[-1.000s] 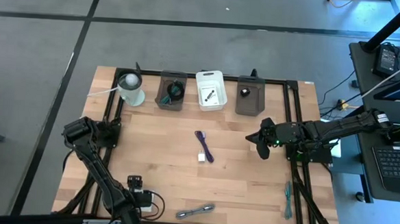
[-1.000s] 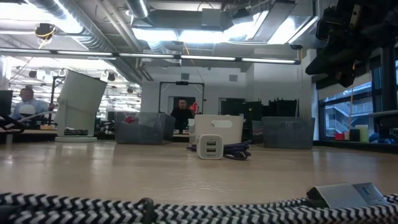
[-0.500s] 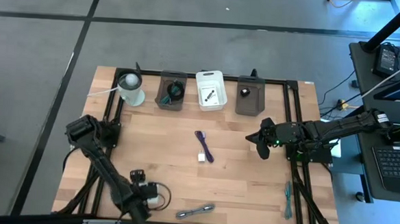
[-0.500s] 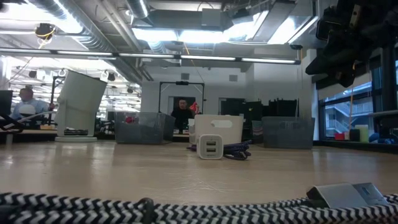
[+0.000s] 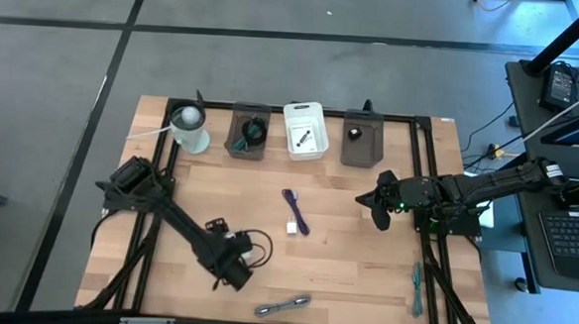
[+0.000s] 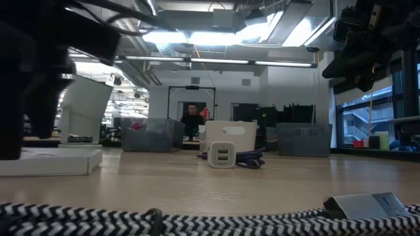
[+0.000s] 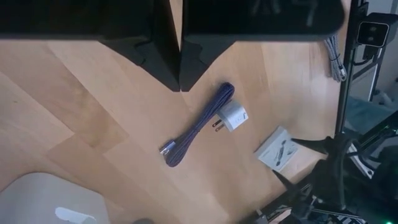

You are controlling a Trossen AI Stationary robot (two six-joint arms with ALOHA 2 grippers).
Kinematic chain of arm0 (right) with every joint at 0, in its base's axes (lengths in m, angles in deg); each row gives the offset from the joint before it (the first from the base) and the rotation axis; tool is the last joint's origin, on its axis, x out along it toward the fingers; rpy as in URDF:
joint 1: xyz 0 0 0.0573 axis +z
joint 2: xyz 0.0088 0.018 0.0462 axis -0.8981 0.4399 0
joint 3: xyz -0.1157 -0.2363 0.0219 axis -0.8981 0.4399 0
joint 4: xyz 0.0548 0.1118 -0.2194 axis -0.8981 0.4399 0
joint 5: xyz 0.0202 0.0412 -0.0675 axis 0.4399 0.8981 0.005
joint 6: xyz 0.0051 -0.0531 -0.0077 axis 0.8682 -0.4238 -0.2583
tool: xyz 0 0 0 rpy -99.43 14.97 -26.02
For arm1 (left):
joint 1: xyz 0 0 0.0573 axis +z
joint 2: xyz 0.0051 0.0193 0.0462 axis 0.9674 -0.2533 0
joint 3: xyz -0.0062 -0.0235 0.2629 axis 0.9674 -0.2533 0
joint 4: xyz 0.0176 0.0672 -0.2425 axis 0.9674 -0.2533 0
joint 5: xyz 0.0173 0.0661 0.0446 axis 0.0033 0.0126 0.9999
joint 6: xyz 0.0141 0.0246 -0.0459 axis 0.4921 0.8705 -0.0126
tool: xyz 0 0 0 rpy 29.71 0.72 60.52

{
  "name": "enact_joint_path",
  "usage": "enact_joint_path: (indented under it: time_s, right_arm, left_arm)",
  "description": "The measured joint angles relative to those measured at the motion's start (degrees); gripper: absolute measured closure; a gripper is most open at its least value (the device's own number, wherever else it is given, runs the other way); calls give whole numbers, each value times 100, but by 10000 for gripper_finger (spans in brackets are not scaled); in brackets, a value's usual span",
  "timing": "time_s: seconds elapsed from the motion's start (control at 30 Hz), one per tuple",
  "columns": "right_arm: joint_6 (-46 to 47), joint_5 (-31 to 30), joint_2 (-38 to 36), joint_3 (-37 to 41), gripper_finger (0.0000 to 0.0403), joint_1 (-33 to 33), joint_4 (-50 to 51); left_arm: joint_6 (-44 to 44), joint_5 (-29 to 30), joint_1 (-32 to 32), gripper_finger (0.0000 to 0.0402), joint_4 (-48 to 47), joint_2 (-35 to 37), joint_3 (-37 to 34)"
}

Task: Pick and place items into bin
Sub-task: Put the white card reader box into the white bin

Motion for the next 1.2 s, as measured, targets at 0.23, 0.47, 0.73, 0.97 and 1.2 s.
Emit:
enact_joint_path:
  time_s: [0.23, 0.47, 0.73, 0.97, 1.2]
  right_arm:
    - [-153, 3, 0, 0, 391, 0, -22]
    - [-548, 7, -2, 1, 391, 0, -147]
    - [-601, 86, -2, 0, 391, 0, -151]
    - [-561, 212, -2, 0, 391, 0, -149]
    - [-273, 215, 0, 0, 391, 0, -298]
  left_arm:
    - [343, 197, 361, 9, 24, -46, 373]
    - [531, 153, 621, 9, 29, -43, 726]
    - [543, 82, 728, 9, -100, -20, 994]
    - [506, -456, 732, 12, -554, 76, 1062]
    - [294, -569, 732, 36, -1008, 593, 626]
